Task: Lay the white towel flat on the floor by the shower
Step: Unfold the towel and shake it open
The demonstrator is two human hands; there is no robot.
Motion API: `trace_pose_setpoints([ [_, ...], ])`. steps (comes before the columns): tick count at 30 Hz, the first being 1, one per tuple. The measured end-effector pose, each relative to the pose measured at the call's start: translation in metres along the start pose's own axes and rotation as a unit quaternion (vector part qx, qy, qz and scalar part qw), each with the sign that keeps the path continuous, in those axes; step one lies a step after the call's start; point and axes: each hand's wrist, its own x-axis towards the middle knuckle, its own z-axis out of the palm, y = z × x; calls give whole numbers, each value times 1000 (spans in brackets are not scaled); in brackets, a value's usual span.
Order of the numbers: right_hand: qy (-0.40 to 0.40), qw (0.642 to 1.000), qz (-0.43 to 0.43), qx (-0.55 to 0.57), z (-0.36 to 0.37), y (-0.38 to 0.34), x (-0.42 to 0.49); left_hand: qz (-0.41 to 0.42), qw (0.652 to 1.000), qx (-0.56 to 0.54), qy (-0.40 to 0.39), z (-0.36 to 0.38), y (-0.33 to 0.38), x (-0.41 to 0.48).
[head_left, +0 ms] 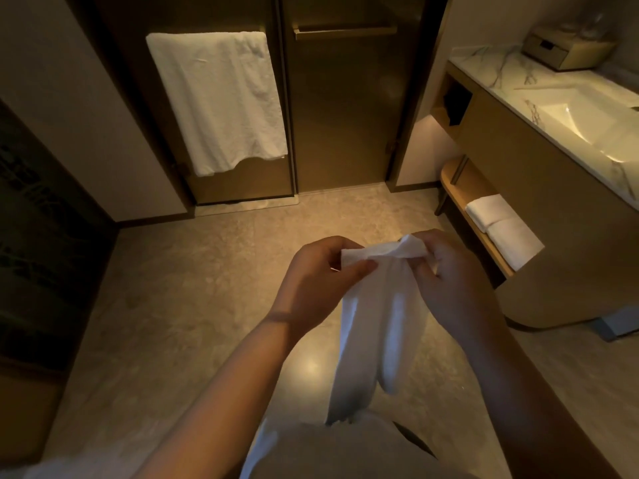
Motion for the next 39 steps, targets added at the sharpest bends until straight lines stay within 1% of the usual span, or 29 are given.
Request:
trace_pose_setpoints([
  [1, 0, 1000, 4, -6, 1, 0, 2, 16, 1000, 9, 4, 3, 0, 0],
  [2, 19, 1000, 10, -14, 2, -1, 3, 27, 999, 16, 8, 5, 0, 0],
  [4, 109, 993, 35, -15, 5, -4, 3, 37, 999, 13, 21, 8, 3, 1],
  [6, 197, 977, 78, 36, 8, -8, 3, 45, 998, 6, 35, 9, 7, 3],
  [8, 221, 962, 111, 116, 9, -12, 2, 53, 998, 4, 42, 9, 11, 5],
  [11, 215, 955, 114, 168, 11, -15, 4, 40, 998, 4, 40, 10, 14, 6],
  [14, 172, 957, 117, 203, 14, -20, 5, 31, 999, 6, 42, 13, 14, 4],
  [18, 111, 966, 100, 209, 17, -28, 4, 32, 998, 4, 46, 13, 13, 1],
  [24, 89, 966, 111, 217, 23, -32, 5, 55, 996, 39, 50, 15, 11, -4],
  [29, 87, 972, 106, 191, 25, -29, 6, 44, 997, 45, 51, 16, 5, -5],
  [33, 94, 982, 80, 140, 26, -26, 5, 34, 998, 43, 42, 18, 2, -6],
  [39, 129, 988, 50, 69, 23, -18, 2, 16, 998, 35, 49, 15, 0, -1],
])
